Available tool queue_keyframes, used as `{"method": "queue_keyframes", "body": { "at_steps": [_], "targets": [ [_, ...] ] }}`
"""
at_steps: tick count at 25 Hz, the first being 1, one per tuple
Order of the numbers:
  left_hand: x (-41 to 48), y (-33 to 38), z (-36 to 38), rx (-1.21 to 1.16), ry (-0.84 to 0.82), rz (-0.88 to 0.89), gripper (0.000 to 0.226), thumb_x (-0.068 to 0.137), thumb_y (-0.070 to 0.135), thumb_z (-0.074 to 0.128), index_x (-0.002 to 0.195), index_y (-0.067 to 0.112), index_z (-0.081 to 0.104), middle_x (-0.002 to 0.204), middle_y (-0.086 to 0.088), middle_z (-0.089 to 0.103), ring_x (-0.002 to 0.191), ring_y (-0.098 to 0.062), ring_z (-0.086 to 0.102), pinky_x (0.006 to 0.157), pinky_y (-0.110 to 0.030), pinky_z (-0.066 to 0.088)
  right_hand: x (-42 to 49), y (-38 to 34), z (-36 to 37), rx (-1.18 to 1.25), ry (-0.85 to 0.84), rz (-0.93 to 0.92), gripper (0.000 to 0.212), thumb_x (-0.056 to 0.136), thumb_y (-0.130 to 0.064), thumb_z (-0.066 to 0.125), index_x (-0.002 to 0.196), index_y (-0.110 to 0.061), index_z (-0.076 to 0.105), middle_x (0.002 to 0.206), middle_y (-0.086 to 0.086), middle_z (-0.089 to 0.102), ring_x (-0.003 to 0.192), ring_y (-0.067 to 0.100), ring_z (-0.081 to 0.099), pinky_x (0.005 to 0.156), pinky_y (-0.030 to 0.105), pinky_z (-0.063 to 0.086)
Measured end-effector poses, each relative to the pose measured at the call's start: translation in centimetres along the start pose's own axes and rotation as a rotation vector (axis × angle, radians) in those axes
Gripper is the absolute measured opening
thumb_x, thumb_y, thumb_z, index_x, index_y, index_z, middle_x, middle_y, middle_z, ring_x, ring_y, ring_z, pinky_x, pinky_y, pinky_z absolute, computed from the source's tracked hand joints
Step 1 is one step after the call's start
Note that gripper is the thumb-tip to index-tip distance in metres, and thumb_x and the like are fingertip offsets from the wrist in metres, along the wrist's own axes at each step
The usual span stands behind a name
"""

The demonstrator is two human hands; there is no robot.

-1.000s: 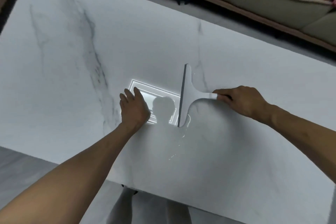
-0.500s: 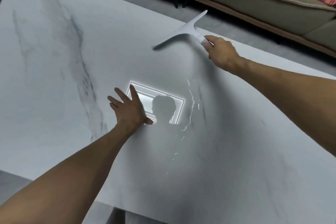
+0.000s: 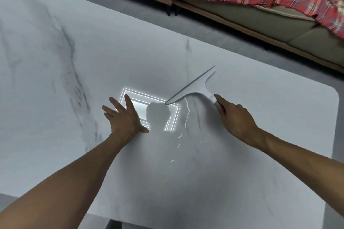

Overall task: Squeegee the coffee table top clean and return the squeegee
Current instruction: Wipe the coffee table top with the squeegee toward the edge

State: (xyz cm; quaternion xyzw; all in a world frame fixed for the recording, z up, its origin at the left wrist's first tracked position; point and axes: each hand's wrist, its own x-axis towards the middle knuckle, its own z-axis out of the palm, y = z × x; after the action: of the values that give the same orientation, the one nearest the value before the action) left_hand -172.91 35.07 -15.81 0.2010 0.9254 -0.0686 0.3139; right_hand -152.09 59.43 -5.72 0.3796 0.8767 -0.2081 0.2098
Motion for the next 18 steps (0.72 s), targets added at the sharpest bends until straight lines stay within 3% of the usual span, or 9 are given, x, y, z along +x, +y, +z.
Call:
{"method": "queue_keyframes", "body": {
  "at_steps": [2, 4, 6, 8, 12, 14, 16, 18],
  "targets": [
    [-0.7, -0.1, -0.8, -0.015, 0.003, -0.002, 0.137, 0.051, 0.056, 0.085, 0.152, 0.014, 0.002, 0.152, -0.039, -0.002, 0.133, -0.069, 0.006, 0.111, -0.063, 0.021, -0.9, -0.1, -1.0, -0.019, 0.002, 0.005, 0.039, 0.1, -0.047, 0.021, 0.131, -0.037, 0.042, 0.081, 0.004, 0.065, 0.066, 0.03, 0.051, 0.064, 0.035, 0.04],
    [-1.4, -0.9, -1.6, -0.015, 0.074, 0.06, 0.097, 0.07, 0.033, 0.078, 0.145, 0.01, 0.02, 0.148, -0.035, 0.018, 0.128, -0.064, 0.024, 0.107, -0.058, 0.035, 1.0, -2.3, -2.2, 0.056, 0.073, -0.011, 0.038, 0.1, -0.047, 0.021, 0.127, -0.032, 0.045, 0.094, 0.008, 0.068, 0.077, 0.036, 0.052, 0.07, 0.037, 0.038],
    [-2.1, -2.5, -2.6, -0.069, 0.156, 0.139, 0.054, 0.08, 0.016, 0.064, 0.127, 0.005, 0.042, 0.126, -0.024, 0.043, 0.11, -0.046, 0.047, 0.09, -0.047, 0.048, 4.7, -6.1, -2.9, 0.173, 0.135, 0.021, 0.037, 0.102, -0.04, 0.024, 0.127, -0.024, 0.045, 0.107, 0.013, 0.065, 0.09, 0.038, 0.051, 0.076, 0.038, 0.039],
    [-2.6, -4.2, -3.6, -0.223, 0.196, 0.158, 0.032, 0.085, 0.011, 0.054, 0.116, 0.004, 0.052, 0.111, -0.015, 0.053, 0.1, -0.037, 0.055, 0.084, -0.043, 0.051, 9.0, -10.9, -3.0, 0.317, 0.142, 0.113, 0.034, 0.1, -0.028, 0.026, 0.125, -0.016, 0.046, 0.114, 0.017, 0.061, 0.095, 0.037, 0.051, 0.079, 0.04, 0.044],
    [-3.3, -7.6, -4.9, -0.602, 0.187, -0.078, 0.024, 0.09, 0.016, 0.052, 0.114, 0.016, 0.056, 0.117, -0.008, 0.062, 0.111, -0.031, 0.06, 0.087, -0.031, 0.044, 12.0, -19.0, -0.3, 0.381, 0.106, 0.148, 0.034, 0.093, -0.012, 0.032, 0.124, -0.01, 0.043, 0.115, 0.02, 0.058, 0.101, 0.038, 0.055, 0.074, 0.041, 0.044],
    [-3.4, -8.7, -5.1, -0.734, 0.114, -0.172, 0.033, 0.087, 0.013, 0.057, 0.116, 0.026, 0.052, 0.117, -0.008, 0.06, 0.117, -0.032, 0.056, 0.086, -0.029, 0.04, 10.3, -20.7, 2.1, 0.323, 0.079, 0.024, 0.03, 0.092, -0.012, 0.033, 0.12, -0.013, 0.042, 0.108, 0.018, 0.06, 0.097, 0.04, 0.057, 0.07, 0.04, 0.04],
    [-3.1, -9.2, -5.2, -0.774, 0.087, -0.216, 0.045, 0.086, 0.012, 0.056, 0.13, 0.018, 0.046, 0.125, -0.012, 0.059, 0.118, -0.033, 0.056, 0.089, -0.033, 0.042, 7.4, -20.6, 4.2, 0.208, 0.03, -0.179, 0.033, 0.096, -0.019, 0.033, 0.128, -0.021, 0.042, 0.105, 0.016, 0.064, 0.095, 0.041, 0.058, 0.071, 0.038, 0.039],
    [-2.9, -9.0, -4.7, -0.771, 0.107, -0.192, 0.043, 0.085, 0.013, 0.057, 0.126, 0.016, 0.046, 0.124, -0.013, 0.06, 0.113, -0.033, 0.058, 0.083, -0.03, 0.04, 5.0, -18.4, 5.1, 0.085, -0.027, -0.314, 0.04, 0.1, -0.029, 0.029, 0.138, -0.035, 0.036, 0.105, 0.013, 0.066, 0.093, 0.039, 0.06, 0.075, 0.04, 0.044]
  ]
}}
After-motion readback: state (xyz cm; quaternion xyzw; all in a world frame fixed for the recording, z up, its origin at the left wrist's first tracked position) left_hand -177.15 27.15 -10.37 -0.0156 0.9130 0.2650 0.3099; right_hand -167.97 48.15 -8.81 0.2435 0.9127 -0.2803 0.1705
